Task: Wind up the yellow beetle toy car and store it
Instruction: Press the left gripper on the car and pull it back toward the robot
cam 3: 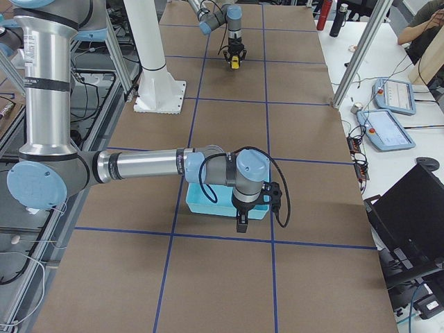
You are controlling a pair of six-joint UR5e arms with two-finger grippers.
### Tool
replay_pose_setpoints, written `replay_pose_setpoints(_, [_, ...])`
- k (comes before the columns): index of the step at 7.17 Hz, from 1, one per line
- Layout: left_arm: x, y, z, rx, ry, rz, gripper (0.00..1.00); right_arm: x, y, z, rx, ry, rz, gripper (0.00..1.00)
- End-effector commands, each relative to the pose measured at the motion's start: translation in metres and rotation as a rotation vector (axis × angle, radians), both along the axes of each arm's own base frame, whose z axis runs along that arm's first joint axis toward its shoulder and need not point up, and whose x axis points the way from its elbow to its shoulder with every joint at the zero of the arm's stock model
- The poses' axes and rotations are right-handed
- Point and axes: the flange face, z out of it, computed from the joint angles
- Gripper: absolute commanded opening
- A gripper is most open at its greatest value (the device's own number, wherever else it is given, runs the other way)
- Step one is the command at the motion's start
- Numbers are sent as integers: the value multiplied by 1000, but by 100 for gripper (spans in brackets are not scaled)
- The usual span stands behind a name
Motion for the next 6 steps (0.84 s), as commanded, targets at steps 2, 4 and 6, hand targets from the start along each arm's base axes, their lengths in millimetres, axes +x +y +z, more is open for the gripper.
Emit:
replay_pose_setpoints(2, [-2, 0, -4, 140, 7, 91, 0, 0, 1, 1, -2, 1, 0, 100])
replay_pose_setpoints(4, [0, -1, 3, 123, 9, 76, 0, 0, 0, 0, 0, 4, 0, 100])
replay_pose_setpoints(6, [6, -5, 10, 138, 56, 63, 0, 0, -1, 0, 1, 4, 0, 100])
